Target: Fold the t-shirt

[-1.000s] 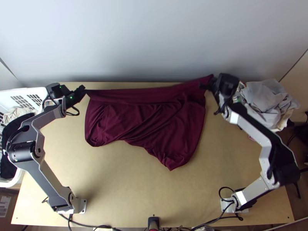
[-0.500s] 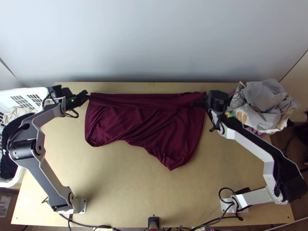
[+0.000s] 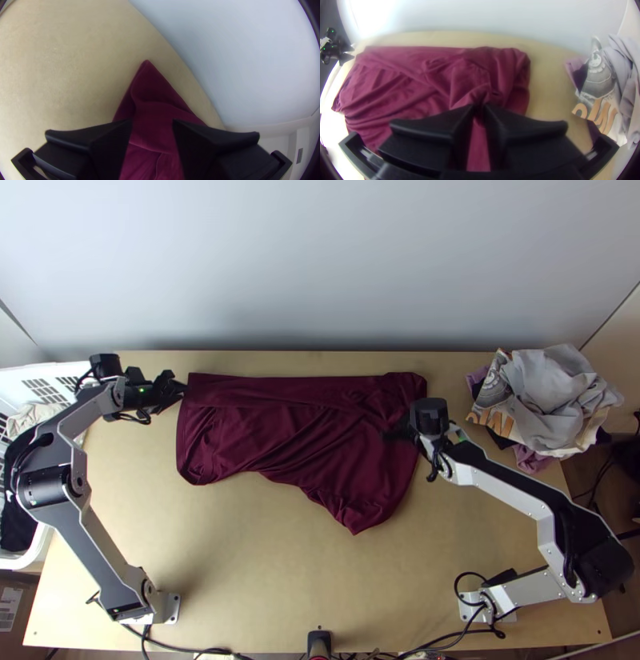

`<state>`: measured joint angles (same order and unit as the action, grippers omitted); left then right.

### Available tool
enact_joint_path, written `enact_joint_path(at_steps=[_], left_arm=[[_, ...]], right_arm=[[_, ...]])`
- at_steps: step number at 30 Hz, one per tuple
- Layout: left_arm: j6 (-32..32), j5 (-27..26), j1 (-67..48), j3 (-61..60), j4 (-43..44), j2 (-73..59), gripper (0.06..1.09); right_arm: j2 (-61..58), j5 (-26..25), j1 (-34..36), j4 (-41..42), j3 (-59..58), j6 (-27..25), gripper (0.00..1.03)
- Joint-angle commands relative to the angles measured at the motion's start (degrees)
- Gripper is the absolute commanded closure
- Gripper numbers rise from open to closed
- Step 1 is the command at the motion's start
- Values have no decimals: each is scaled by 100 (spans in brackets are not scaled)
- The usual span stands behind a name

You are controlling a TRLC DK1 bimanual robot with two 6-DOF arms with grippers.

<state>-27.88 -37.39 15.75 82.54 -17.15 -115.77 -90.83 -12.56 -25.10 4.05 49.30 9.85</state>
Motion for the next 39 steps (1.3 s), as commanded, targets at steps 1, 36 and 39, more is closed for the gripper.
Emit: enact_joint_path(at_steps=[1, 36, 39], left_arm=[[318, -744, 139, 236, -1203, 195, 12], [3895, -515, -757, -2234, -3981, 2954, 11], [4062, -375, -696, -2383, -3954, 2902, 11]], right_arm=[[452, 509, -56, 25, -544, 26, 11], [2965, 3558, -452, -4123, -632, 1301, 4], [3018, 3752, -548, -4413, -755, 1248, 4]])
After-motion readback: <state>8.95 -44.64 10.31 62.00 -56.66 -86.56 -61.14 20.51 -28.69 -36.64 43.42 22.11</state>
